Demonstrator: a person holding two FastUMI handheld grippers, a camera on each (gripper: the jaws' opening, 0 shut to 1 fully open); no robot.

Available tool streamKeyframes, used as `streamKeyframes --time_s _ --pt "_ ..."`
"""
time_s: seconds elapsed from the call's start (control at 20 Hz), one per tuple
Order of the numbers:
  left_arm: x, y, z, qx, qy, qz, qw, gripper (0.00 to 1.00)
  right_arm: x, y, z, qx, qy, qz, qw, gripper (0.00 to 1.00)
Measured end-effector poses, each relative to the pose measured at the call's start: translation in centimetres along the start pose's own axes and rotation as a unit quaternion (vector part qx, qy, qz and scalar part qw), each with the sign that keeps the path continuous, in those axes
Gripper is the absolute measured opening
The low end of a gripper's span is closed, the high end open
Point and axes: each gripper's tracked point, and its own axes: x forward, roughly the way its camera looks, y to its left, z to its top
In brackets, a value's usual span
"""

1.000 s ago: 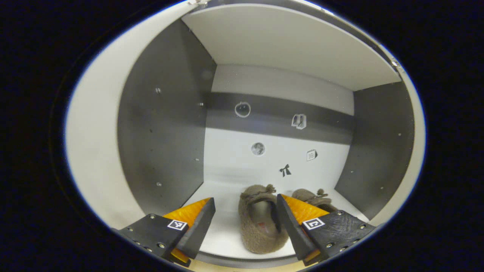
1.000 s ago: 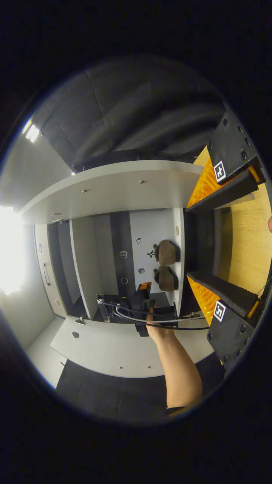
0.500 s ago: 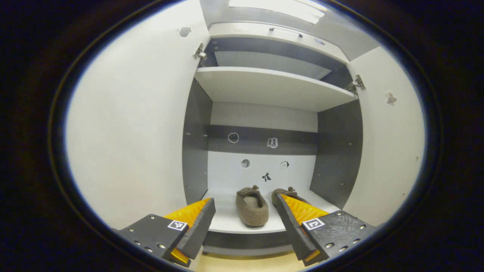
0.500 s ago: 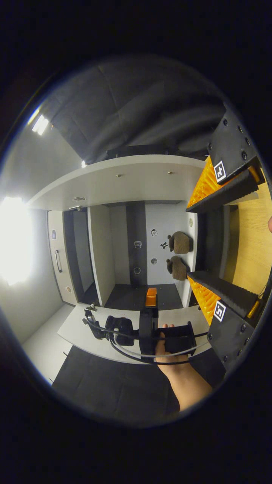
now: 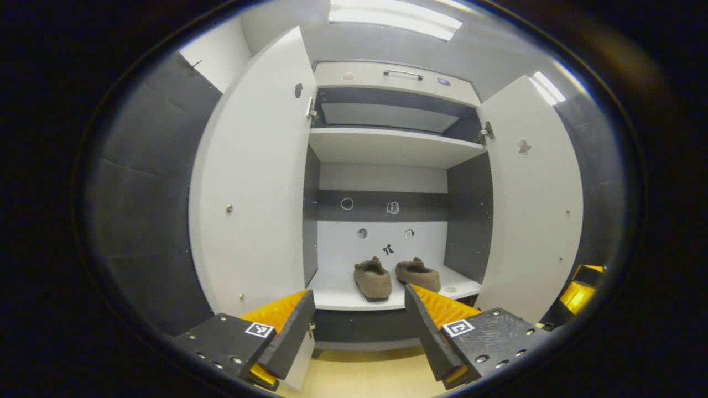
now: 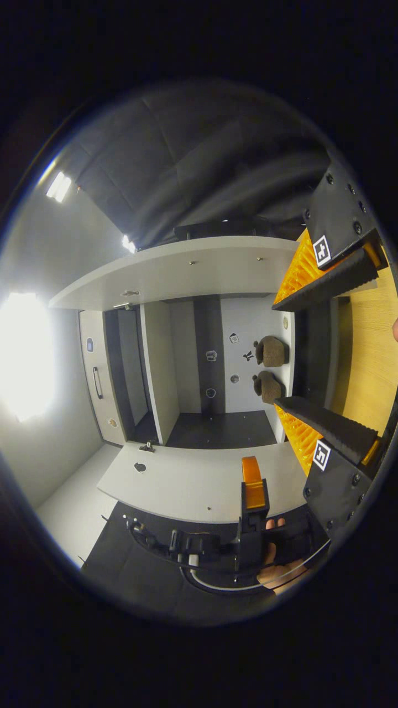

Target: Grab one shoe with the right hand and put it into the shoe cabinet, grab the other shoe with the left hand and put it into the shoe cabinet; then close the right door with the right hand and the left door with the left hand.

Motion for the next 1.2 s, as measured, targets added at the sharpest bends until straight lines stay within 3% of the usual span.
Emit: streamKeyframes --time_s 0.1,0.3,0.35,0.55,0.6,0.8,0.85,1.0,1.2 --pt "-2.1 0.5 -0.5 0.002 0.004 0.000 1.000 0.94 -0.4 0.0 0.1 -0.002 0.000 0.003 1.000 0.98" --pt "-5.3 2.0 -0.5 -0.010 0.003 0.006 1.000 0.94 -1.1 -1.0 0.2 -0.024 0.004 0.005 1.000 0.98" --pt "-6.0 2.5 -0.3 -0.011 0.000 0.011 1.000 1.00 -1.2 -1.7 0.4 -0.031 0.005 -0.001 1.000 0.98" --pt "-7.7 4.6 0.0 -0.007 -0.004 0.027 1.000 0.94 -1.6 -5.4 1.9 -0.050 0.005 -0.040 0.998 0.98" --pt "-7.8 5.0 -0.1 -0.008 -0.004 0.029 1.000 1.00 -1.5 -6.5 2.3 -0.054 0.004 -0.054 0.997 0.98" --pt "-8.5 7.0 -0.5 -0.016 -0.003 0.044 0.999 0.94 -1.2 -11.1 4.4 -0.071 -0.004 -0.118 0.990 0.98" --pt "-8.6 7.5 -0.6 -0.017 -0.002 0.048 0.999 1.00 -1.1 -12.5 5.0 -0.076 -0.009 -0.143 0.987 0.98" --pt "-8.7 9.3 -0.7 -0.016 -0.004 0.063 0.998 1.00 -1.0 -16.8 6.4 -0.069 -0.022 -0.222 0.972 0.98" --pt "-9.2 11.4 -0.3 -0.015 -0.007 0.084 0.996 1.00 -0.9 -21.6 6.5 -0.036 -0.025 -0.299 0.953 0.98"
